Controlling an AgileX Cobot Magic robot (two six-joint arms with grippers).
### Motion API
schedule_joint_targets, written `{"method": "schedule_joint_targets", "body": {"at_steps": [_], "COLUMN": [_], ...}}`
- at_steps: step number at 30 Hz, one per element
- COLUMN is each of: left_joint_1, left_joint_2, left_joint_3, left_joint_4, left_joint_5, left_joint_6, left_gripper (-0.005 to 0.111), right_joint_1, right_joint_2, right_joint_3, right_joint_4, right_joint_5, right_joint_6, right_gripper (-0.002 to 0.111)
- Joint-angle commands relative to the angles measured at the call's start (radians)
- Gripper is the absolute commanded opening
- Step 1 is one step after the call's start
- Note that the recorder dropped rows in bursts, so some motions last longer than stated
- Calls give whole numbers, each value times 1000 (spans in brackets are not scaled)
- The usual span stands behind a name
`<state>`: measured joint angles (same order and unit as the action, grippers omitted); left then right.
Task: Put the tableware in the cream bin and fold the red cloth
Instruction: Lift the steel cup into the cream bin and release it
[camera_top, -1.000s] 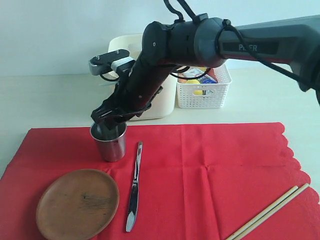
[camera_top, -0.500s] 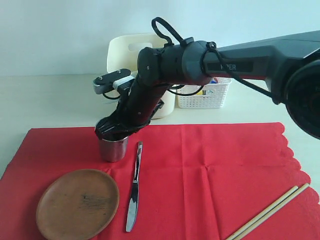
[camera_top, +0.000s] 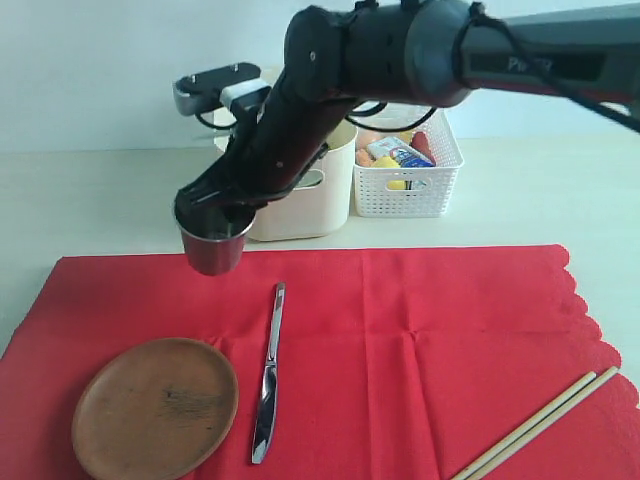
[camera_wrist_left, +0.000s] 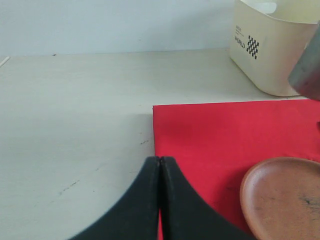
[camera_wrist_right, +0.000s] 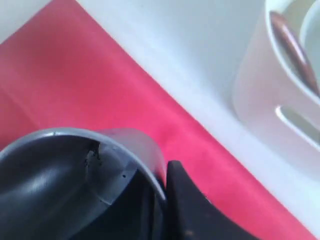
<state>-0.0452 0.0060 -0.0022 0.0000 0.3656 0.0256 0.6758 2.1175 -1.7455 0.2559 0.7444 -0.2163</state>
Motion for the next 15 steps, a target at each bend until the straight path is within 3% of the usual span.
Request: {"method": "schedule_joint_targets", "body": {"at_steps": [1, 7, 15], "left_joint_1": [0, 0, 0], "left_joint_2": [-6, -6, -6], "left_joint_3": [2, 2, 2], "left_joint_4": [-10, -10, -10], "left_joint_5": [-8, -8, -8], "left_joint_6": [0, 0, 0], "left_gripper": [0, 0, 0], "right_joint_1": [-1, -23, -132], "right_joint_2": [-99, -167, -130], "right_joint_3": [-6, -6, -6], "right_joint_4": [-47, -120, -107], "right_joint_5": [-6, -105, -287], "right_joint_6": [-2, 2, 9], "right_gripper": [0, 0, 0]}}
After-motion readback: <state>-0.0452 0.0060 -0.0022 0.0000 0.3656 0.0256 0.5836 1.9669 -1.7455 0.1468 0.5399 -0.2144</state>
